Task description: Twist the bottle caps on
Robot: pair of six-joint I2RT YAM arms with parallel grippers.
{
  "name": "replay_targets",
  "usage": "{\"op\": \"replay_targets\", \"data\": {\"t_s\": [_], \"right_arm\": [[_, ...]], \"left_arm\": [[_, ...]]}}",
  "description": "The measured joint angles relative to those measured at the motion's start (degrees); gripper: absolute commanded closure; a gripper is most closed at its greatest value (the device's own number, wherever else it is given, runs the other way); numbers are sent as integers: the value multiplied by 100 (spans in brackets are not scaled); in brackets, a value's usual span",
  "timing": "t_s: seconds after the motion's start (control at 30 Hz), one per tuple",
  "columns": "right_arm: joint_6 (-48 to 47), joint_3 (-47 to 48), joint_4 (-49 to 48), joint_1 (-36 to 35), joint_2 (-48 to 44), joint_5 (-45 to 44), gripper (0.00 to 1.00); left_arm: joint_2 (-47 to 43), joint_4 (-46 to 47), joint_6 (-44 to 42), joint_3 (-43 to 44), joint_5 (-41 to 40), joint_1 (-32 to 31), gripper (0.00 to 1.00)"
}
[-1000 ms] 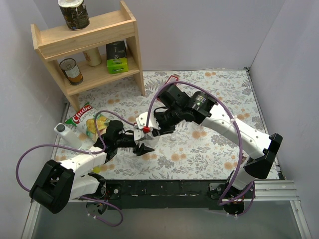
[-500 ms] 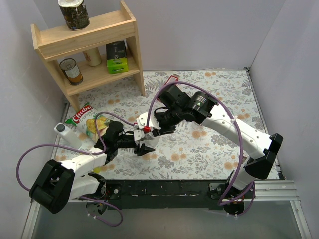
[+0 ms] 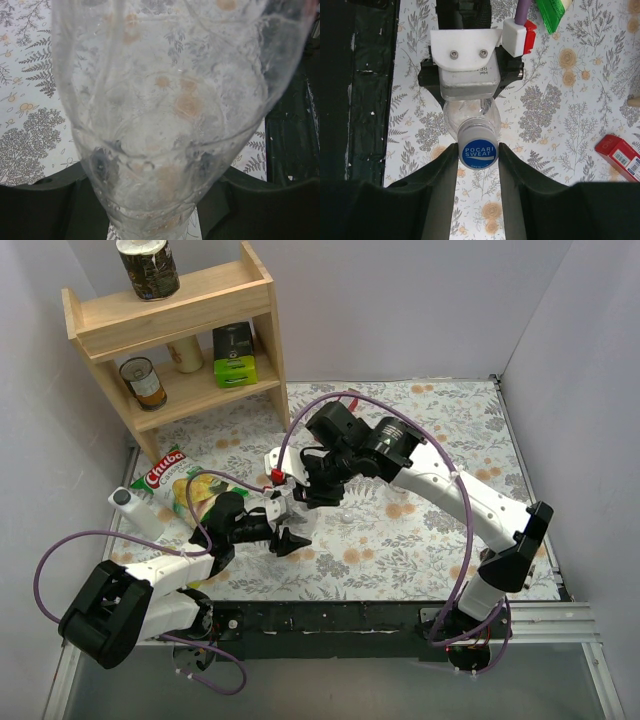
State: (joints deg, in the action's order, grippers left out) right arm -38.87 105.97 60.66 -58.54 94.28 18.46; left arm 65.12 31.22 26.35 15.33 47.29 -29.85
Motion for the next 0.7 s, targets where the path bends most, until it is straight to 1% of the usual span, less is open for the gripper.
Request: {"op": "replay_targets", "data": {"t_s": [0.07, 0.13, 0.17, 0.2, 0.23, 0.3, 0.37, 0.53, 0.63, 0.7], "right_arm": [[61, 210, 136, 0, 138, -17, 45], [96, 319, 262, -4, 243, -15, 33], [116, 337, 306, -9, 271, -15, 29], [131, 345, 374, -9, 297, -11, 15], [146, 356, 450, -11, 317, -11, 12], [186, 435, 597, -15, 339, -13, 9], [188, 533, 678, -20, 337, -33, 8], [243, 579, 691, -35, 260, -133, 4], [308, 603, 678, -35, 212, -131, 6], [420, 866, 708, -35, 273, -85, 9]], "left_arm": [[2, 68, 94, 0, -35, 4, 100], [2, 157, 125, 0, -37, 7, 100], [2, 195, 142, 0, -37, 7, 100], [2, 240, 170, 0, -42, 9, 100], [2, 289, 192, 0, -42, 11, 100], [7, 358, 208, 0, -42, 11, 100], [24, 389, 219, 0, -42, 13, 100], [35, 389, 247, 0, -37, 15, 100], [35, 350, 247, 0, -15, 15, 100], [35, 302, 249, 0, -7, 15, 100]]}}
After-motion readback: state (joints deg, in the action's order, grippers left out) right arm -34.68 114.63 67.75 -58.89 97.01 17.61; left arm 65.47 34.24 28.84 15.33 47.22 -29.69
